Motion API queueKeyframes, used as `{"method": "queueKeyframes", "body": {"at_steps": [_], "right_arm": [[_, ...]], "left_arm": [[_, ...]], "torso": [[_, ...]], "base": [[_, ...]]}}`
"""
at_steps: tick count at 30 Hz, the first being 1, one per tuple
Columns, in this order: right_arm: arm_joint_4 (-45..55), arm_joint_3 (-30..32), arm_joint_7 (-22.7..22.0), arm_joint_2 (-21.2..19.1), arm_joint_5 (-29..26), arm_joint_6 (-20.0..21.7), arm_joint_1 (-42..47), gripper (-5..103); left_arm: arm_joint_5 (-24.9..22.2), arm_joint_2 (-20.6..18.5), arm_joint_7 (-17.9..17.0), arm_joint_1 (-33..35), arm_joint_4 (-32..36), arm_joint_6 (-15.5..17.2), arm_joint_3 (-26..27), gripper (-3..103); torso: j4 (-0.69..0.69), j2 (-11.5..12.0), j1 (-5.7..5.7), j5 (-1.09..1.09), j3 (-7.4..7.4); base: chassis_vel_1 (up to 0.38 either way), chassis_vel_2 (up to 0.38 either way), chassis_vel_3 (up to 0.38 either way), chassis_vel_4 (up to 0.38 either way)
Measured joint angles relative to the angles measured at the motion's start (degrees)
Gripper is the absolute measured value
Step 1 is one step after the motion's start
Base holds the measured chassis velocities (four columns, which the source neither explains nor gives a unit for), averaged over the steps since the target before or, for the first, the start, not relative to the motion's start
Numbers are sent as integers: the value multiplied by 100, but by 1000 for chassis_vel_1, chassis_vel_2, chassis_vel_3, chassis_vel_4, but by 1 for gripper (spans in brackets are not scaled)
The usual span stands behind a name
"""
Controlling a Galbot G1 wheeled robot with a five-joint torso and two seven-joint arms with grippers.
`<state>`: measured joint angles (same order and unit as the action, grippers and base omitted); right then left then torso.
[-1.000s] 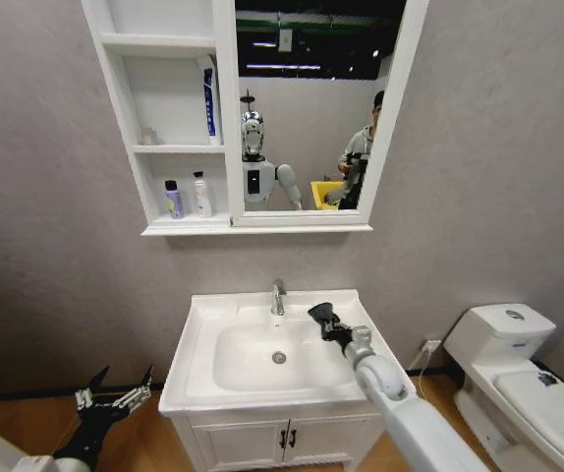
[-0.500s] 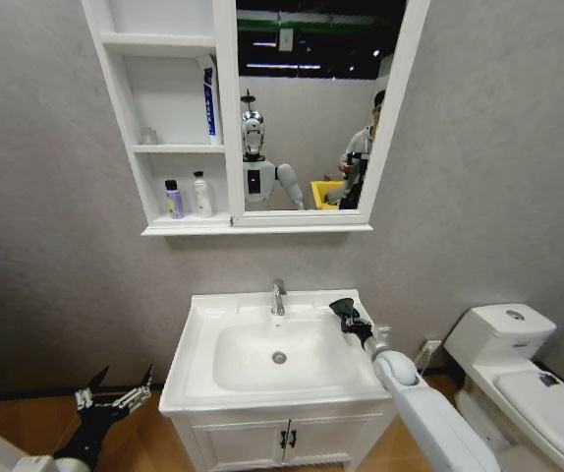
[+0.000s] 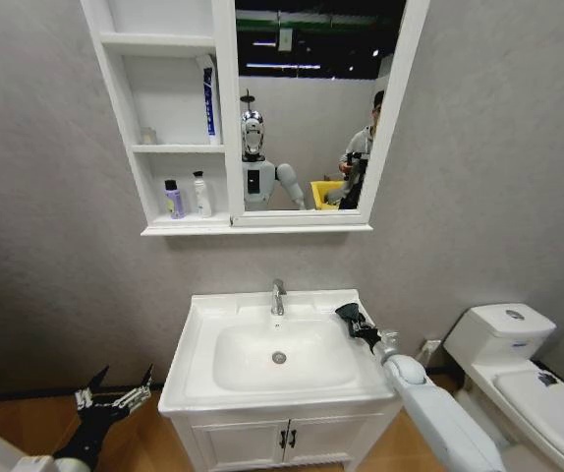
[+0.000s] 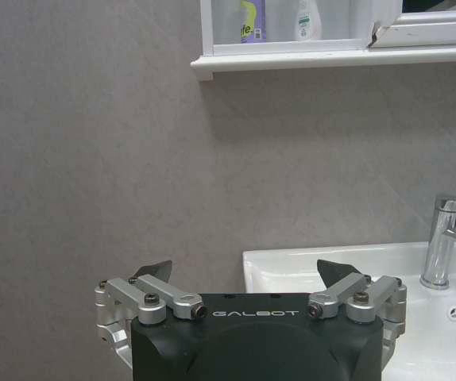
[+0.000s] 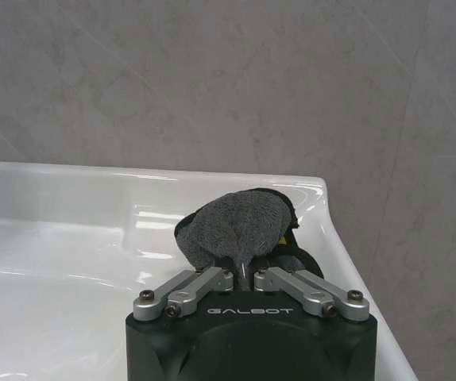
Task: Move facial cleanser and shampoo from washbasin to cabinet, then wipe washbasin with towel.
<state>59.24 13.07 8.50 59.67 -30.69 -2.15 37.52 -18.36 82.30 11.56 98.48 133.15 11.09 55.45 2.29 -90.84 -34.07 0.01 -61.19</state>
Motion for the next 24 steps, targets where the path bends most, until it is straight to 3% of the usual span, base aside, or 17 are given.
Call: {"method": "queueKeyframes", "body": {"at_steps": [7, 13, 24], "right_arm": [[-632, -74, 269, 221, 8, -532, -327, 7], [-752, -80, 321, 359, 24, -653, -384, 5], [-783, 22, 310, 488, 91, -765, -360, 48]], "left_arm": [[0, 0, 0, 0, 0, 0, 0, 100], [0, 0, 0, 0, 0, 0, 0, 100], [0, 0, 0, 0, 0, 0, 0, 100]], "torso": [[0, 0, 0, -1, 0], [2, 0, 0, -3, 0], [1, 0, 0, -1, 0]], "base": [[0, 0, 0, 0], [0, 0, 0, 0], [0, 0, 0, 0]]}}
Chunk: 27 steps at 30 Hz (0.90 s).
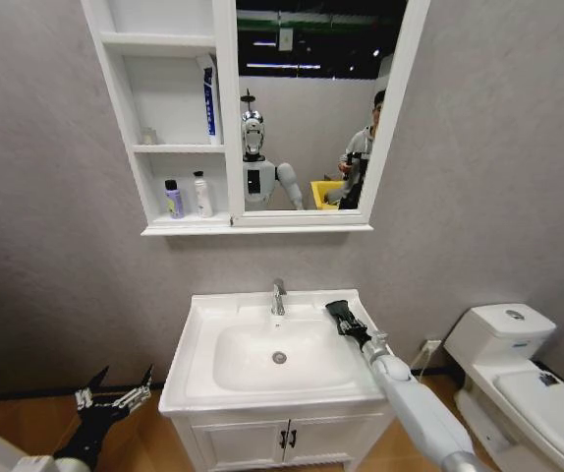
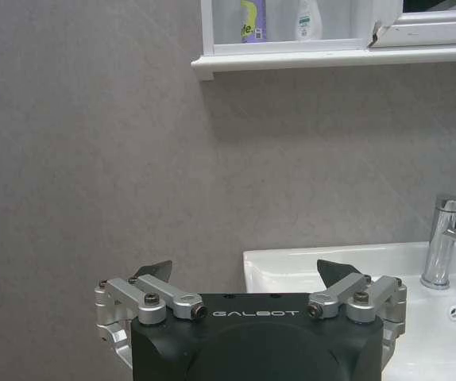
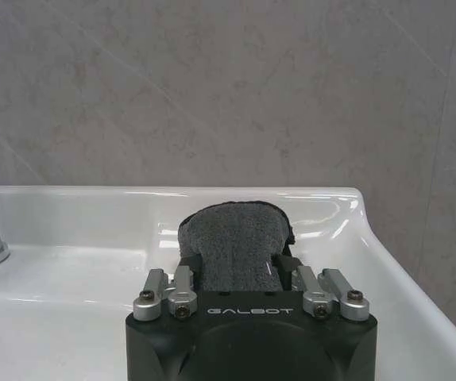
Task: Move facial cleanser and shampoo from washbasin to cabinet, then wipe washbasin with towel.
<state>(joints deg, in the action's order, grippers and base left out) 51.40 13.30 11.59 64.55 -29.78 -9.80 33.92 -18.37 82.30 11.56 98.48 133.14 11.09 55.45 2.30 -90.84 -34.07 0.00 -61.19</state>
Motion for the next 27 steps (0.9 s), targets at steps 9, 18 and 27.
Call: {"method": "queueKeyframes", "body": {"at_steps": [9, 18, 27], "right_arm": [[539, 175, -296, -178, 282, 50, 306, 81], [2725, 1033, -1316, -551, 560, 917, 1698, 99], [6281, 3001, -1812, 523, 1192, 1357, 5043, 100]], "left_arm": [[0, 0, 0, 0, 0, 0, 0, 100], [0, 0, 0, 0, 0, 0, 0, 100], [0, 0, -1, 0, 1, 0, 0, 100]], "torso": [[0, 0, 0, 0, 0], [1, 0, 0, 0, 1], [2, -2, 2, -2, 2]], "base": [[0, 0, 0, 0], [0, 0, 0, 0], [0, 0, 0, 0]]}}
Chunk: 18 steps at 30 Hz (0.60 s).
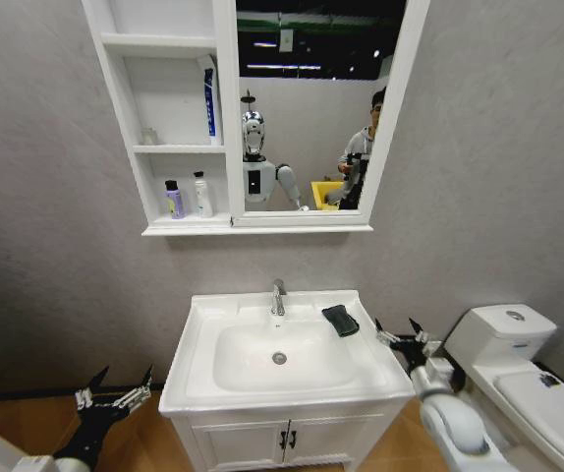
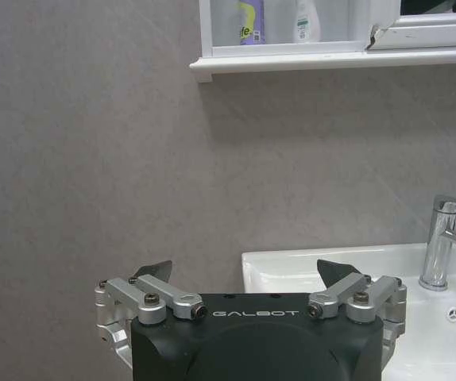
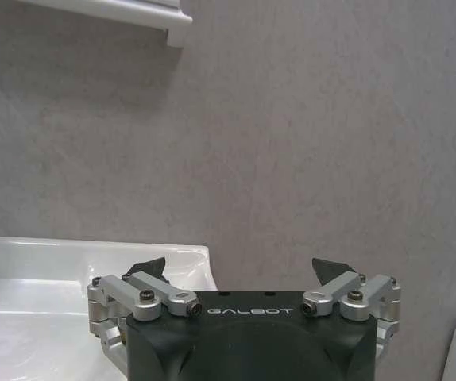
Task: Move facial cleanser and shampoo from washbasin to cabinet, then wipe washbasin with towel.
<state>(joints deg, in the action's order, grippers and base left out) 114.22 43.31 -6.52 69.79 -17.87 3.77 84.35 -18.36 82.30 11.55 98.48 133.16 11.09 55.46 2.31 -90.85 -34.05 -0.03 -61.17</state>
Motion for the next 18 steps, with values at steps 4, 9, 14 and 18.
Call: {"method": "queueKeyframes", "body": {"at_steps": [4, 9, 14, 18], "right_arm": [[606, 23, 55, 354, -3, -78, 694, 100], [1508, -159, 74, 621, 16, -91, 1553, 100], [1892, -486, 113, 711, 146, -94, 1882, 100], [2017, -815, 112, 717, 319, -70, 1887, 100]], "left_arm": [[0, 0, 0, 0, 0, 0, 0, 100], [0, 0, 0, 0, 0, 0, 0, 100], [0, 0, 0, 0, 0, 0, 0, 100], [0, 0, 0, 0, 0, 0, 0, 100]], "torso": [[-2, 0, 0, 4, 0], [-2, 0, 0, 1, -1], [-1, 0, 0, 1, -1], [-2, 1, -1, 2, -2]], "base": [[0, 0, 0, 0], [0, 0, 0, 0], [0, 0, 0, 0], [0, 0, 0, 0]]}}
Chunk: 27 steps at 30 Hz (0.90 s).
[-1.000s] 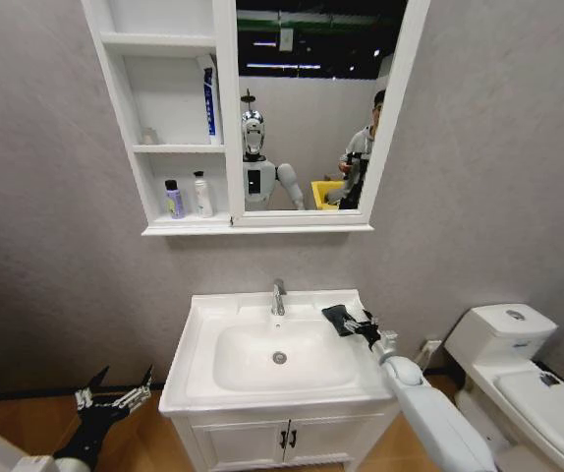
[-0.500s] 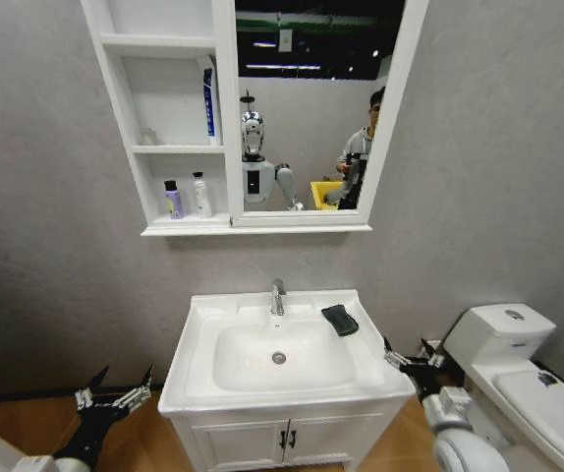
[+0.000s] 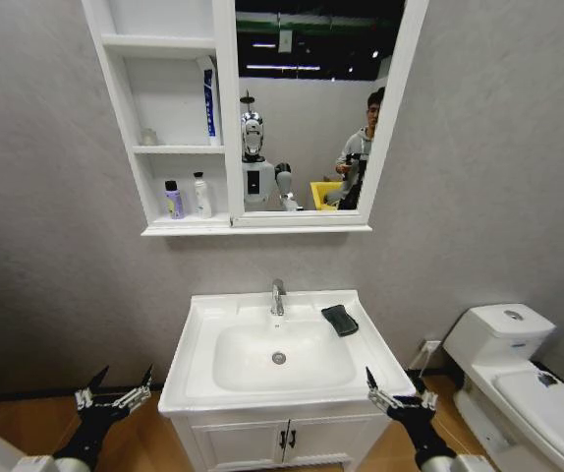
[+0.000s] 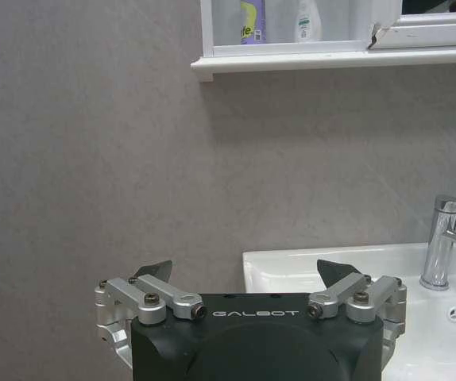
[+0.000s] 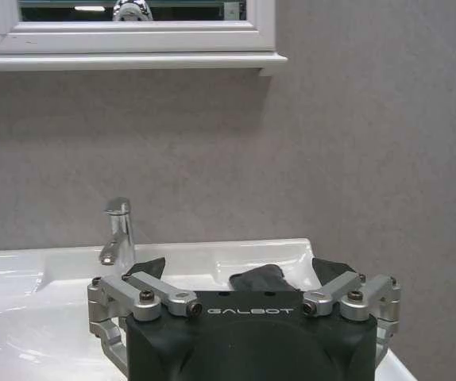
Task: Move facial cleanser and shampoo from washbasin to cabinet, then wipe washbasin with towel.
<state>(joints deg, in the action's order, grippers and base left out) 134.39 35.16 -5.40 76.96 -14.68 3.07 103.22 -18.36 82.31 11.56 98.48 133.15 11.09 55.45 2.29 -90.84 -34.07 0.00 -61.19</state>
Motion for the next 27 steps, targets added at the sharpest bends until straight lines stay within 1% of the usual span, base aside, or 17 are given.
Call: {"method": "queueKeyframes", "body": {"at_steps": [3, 9, 27], "right_arm": [[119, -242, 7, -51, 143, 94, -43, 100], [264, -251, 29, -116, 190, 133, -36, 100], [275, -243, 20, -92, 209, 124, 18, 100]], "left_arm": [[0, 0, 0, 0, 0, 0, 0, 100], [0, 0, 0, 0, 0, 0, 0, 100], [0, 0, 0, 0, 0, 0, 0, 100]], "torso": [[0, 0, 0, 0, 0], [0, 0, 0, 0, 0], [0, 1, 0, 1, 0]], "base": [[0, 0, 0, 0], [0, 0, 0, 0], [0, 0, 0, 0]]}}
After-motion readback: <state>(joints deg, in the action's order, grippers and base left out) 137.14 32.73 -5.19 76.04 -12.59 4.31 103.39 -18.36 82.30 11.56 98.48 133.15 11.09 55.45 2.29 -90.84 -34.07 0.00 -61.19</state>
